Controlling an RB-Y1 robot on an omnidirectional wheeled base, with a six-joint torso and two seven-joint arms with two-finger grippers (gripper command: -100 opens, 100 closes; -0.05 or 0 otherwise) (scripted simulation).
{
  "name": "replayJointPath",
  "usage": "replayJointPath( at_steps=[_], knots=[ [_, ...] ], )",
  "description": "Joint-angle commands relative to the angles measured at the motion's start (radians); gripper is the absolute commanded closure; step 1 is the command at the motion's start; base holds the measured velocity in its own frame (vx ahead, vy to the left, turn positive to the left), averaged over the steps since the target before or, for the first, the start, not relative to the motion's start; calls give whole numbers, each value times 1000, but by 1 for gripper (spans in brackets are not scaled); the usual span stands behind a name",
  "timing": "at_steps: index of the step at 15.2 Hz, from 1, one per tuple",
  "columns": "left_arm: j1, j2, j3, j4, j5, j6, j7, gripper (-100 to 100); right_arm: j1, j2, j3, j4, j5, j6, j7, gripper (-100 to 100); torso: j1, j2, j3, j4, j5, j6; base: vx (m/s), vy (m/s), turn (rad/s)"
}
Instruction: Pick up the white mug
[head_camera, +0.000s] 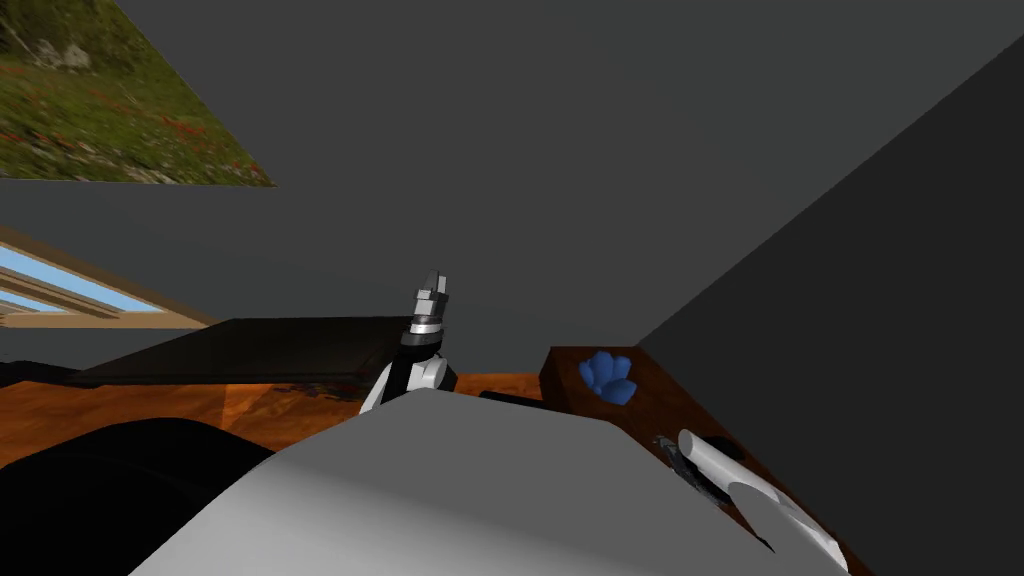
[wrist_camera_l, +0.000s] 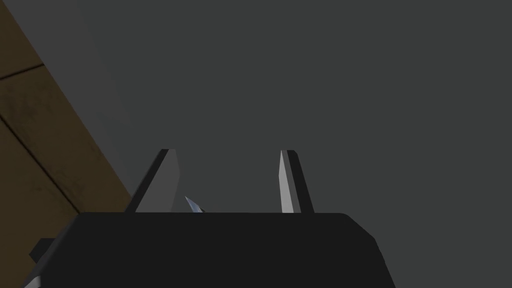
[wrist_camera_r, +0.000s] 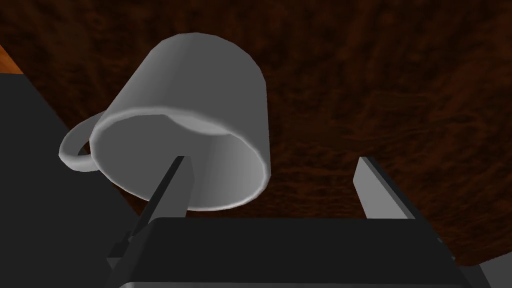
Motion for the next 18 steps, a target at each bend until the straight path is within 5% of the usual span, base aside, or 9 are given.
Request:
replayJointPath(
  at_steps=[1,10,11,15,18],
  knots=[
    [0,0,0,0,0,0,0,0,3,-4,-5,24,-9,34,11,-100,0,0,0,0,0,0,-9,-54,211],
    [0,0,0,0,0,0,0,0,-13,43,13,66,29,-19,-27,-100,1,1,1,0,0,1,-13,-42,57],
    [0,0,0,0,0,0,0,0,-14,45,13,68,31,-23,-30,100,2,1,1,0,0,1,0,0,0],
    [0,0,0,0,0,0,0,0,-13,44,14,68,31,-22,-30,100,3,-2,-1,0,0,0,0,1,3],
    [0,0,0,0,0,0,0,0,4,6,-2,26,0,29,-2,100,4,-3,-2,-1,1,1,26,30,-95]
  ],
)
